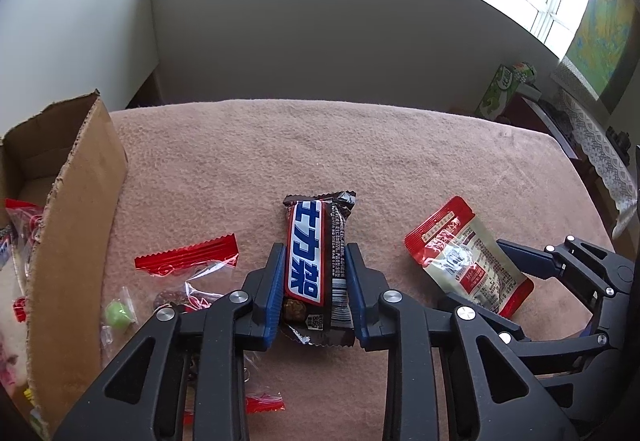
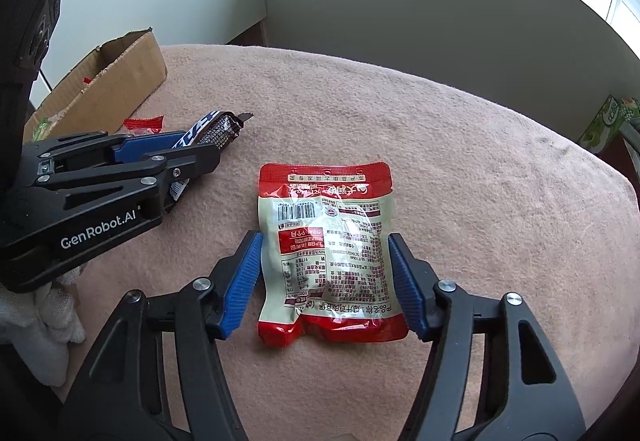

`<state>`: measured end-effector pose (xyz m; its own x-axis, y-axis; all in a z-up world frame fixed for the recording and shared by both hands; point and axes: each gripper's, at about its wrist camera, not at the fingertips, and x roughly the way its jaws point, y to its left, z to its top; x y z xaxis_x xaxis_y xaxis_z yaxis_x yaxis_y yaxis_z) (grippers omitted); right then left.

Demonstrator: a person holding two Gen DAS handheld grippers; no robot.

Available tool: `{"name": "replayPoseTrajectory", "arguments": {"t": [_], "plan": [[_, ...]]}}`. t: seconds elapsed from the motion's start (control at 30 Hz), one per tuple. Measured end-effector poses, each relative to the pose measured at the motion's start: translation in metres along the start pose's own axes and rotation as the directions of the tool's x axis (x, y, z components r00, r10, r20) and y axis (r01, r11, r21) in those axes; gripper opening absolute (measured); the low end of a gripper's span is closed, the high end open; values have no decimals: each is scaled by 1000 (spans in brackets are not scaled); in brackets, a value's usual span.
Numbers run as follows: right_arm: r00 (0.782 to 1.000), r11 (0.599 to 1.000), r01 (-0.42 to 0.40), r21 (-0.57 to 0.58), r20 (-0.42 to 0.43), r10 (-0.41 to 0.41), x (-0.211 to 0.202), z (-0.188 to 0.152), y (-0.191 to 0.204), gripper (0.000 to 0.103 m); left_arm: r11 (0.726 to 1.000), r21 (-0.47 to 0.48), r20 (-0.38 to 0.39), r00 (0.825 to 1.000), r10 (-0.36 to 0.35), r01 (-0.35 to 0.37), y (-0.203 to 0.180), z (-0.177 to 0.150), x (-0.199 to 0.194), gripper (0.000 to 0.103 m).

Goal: Organize snacks

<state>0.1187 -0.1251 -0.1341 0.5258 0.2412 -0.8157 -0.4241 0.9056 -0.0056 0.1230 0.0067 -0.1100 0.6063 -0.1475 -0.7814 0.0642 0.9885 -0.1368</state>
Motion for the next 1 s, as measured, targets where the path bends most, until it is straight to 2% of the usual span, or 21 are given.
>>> {"name": "replayPoseTrajectory", "arguments": {"t": [0.1,0.17,0.27,0.33,0.4,0.47,0.6,1.0], "plan": [[1000,1000,10,-3,-12,-10,1,0,-1,67,1000,19,1,1000,13,-13,-5,0,1,27],[1000,1000,-5,23,-28,6,5,0,-8,76,1000,21,-3,1000,15,-15,-5,0,2,28],[999,999,-16,29,-27,17,4,0,-11,77,1000,12,-7,1000,12,-12,-5,2,3,28],[1000,999,-11,31,-23,12,4,0,-10,75,1000,16,-6,1000,15,-15,-6,2,4,28],[999,998,-47,49,-10,47,-1,0,-12,60,1000,23,-4,1000,14,-14,-7,2,3,27],[997,994,-75,84,-3,75,-4,0,-17,59,1000,20,-2,1000,8,-8,-6,1,2,27],[997,993,-74,91,3,74,-6,-1,-17,57,1000,9,6,1000,8,-8,-3,0,0,27],[999,994,-21,107,40,17,-26,-4,-21,57,1000,13,47,999,20,-21,-4,-2,-19,27]]}}
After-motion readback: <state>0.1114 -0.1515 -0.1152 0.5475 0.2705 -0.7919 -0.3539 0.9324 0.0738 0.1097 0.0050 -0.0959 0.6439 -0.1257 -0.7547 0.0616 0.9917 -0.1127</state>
